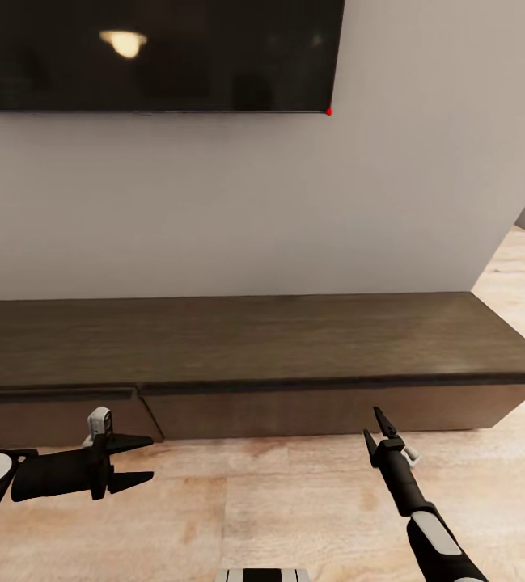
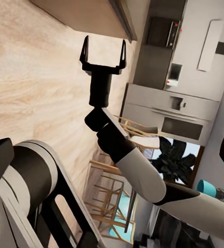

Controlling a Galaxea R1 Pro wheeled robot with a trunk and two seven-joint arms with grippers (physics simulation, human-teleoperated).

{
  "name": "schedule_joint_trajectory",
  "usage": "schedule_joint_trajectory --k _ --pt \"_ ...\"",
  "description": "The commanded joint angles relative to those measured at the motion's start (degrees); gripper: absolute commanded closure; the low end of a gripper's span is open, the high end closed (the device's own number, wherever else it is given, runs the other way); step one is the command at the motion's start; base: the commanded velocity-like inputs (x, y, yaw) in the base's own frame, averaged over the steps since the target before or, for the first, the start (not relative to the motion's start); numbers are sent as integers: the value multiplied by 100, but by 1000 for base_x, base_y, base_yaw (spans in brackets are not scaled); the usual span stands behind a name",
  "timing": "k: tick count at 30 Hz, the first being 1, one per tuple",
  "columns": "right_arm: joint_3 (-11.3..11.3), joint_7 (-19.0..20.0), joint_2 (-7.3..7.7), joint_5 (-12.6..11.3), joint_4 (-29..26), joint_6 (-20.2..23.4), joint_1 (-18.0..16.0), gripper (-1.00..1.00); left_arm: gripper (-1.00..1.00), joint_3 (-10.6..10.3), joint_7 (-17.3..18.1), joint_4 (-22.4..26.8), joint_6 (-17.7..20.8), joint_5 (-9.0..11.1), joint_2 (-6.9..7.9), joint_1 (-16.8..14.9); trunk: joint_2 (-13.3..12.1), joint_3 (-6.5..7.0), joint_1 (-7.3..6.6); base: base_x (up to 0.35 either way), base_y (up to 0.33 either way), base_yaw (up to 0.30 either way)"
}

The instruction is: Place each of the two pumpkins and all three candles from the living room inside a cabinet in the living room (use any cabinet), then make sure every cabinet is closed, and position the cauldron so it is next to a table in the living room.

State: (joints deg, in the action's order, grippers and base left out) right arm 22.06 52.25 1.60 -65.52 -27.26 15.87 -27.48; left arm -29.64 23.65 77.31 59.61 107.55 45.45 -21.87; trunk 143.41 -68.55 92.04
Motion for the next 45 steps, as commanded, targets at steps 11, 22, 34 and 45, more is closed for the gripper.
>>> schedule_joint_trajectory --k 11,22,34,45 --pt "-30 -131 -82 -102 26 -969 -3 -100 -100 -32 61 -5 -2 -24 -38 -10 2 -4 -1 30 3 0" --pt "-35 -515 -104 -110 15 -931 -3 -100 -100 -94 64 -5 -1 -33 -79 -10 2 -4 -1 54 38 0" --pt "-43 -741 -182 -105 10 -701 -3 -100 -100 -94 64 -5 0 -36 -80 -10 2 -4 -1 49 33 0" --pt "-50 -743 -221 -107 10 -682 -3 -100 -100 -88 69 -5 6 -33 -80 -10 2 -4 -1 10 20 0"
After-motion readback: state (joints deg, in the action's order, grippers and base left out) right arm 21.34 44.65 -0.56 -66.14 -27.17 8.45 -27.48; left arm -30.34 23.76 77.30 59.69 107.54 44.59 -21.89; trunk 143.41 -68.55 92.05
